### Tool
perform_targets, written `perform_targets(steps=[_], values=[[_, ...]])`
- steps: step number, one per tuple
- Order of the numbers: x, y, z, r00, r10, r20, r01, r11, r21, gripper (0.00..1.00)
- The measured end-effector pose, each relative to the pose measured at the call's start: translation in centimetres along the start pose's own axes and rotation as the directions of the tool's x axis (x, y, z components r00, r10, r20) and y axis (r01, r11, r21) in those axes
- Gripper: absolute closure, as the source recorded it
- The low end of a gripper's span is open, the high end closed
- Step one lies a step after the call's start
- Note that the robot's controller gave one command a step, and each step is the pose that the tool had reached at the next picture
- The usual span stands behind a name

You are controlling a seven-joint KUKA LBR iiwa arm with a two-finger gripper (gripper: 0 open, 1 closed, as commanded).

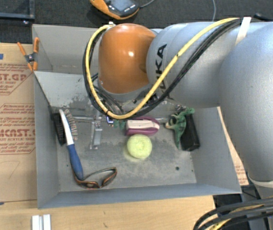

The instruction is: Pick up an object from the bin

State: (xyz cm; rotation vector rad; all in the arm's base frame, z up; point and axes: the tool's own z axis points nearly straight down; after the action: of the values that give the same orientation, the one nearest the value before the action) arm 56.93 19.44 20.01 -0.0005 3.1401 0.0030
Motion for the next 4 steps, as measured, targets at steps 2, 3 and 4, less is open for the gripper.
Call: perform_targets(steps=[2,3,4], values=[[8.6,-0.8,9.3,0.915,-0.404,-0.002,0.404,0.915,-0.001,0.00],[0.3,4.2,9.1,0.752,-0.659,0.002,0.659,0.752,-0.003,0.00],[5.3,4.4,13.0,0.572,-0.820,0.002,0.820,0.572,-0.001,0.00]])
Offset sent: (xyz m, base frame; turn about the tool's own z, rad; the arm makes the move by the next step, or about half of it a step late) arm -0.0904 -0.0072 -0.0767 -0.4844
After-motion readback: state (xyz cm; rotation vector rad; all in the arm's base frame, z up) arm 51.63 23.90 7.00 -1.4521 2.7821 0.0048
